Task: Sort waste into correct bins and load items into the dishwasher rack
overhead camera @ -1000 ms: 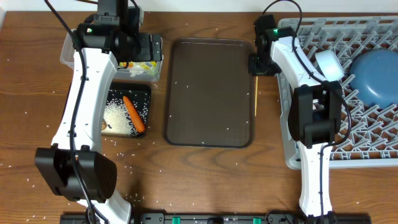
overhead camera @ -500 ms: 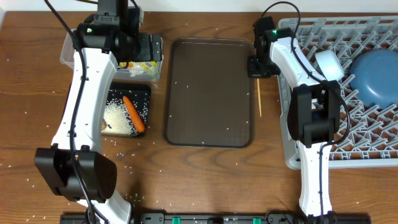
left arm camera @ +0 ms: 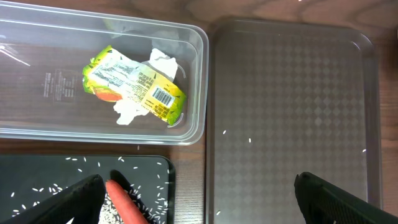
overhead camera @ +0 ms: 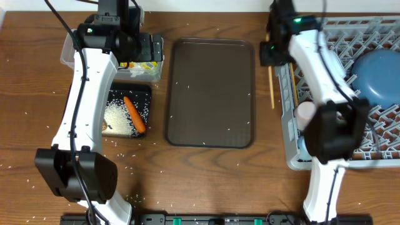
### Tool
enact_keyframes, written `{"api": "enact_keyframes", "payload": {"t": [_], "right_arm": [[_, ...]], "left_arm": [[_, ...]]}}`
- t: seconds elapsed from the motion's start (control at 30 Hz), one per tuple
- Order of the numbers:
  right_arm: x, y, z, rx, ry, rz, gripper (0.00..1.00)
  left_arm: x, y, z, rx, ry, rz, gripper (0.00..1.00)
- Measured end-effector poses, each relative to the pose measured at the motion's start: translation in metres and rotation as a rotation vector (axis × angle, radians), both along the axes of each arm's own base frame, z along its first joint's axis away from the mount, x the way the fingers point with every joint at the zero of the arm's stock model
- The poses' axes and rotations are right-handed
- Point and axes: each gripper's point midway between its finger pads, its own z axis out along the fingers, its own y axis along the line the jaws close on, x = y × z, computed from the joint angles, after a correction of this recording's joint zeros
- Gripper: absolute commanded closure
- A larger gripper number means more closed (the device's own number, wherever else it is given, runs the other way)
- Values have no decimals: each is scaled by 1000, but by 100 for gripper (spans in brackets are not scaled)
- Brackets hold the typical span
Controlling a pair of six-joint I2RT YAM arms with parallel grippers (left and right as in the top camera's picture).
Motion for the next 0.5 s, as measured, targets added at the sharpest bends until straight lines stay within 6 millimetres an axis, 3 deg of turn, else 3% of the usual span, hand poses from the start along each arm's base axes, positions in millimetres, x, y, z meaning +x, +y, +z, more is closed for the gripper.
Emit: {"api": "enact_keyframes", "payload": {"t": [0.13,0.2,0.3,0.5], "right_arm": [[-3,-18,70,-7,-152,27,99],[-2,-32,87,-25,-193,23,99],[2,-60,95,-60,-222,14,99],[23,-109,85,-106,-255,0,99]], "left_arm": [[0,0,0,0,0,0,2],[0,0,0,0,0,0,2],[0,0,0,0,0,1,2],[0,0,0,0,-1,0,2]]}}
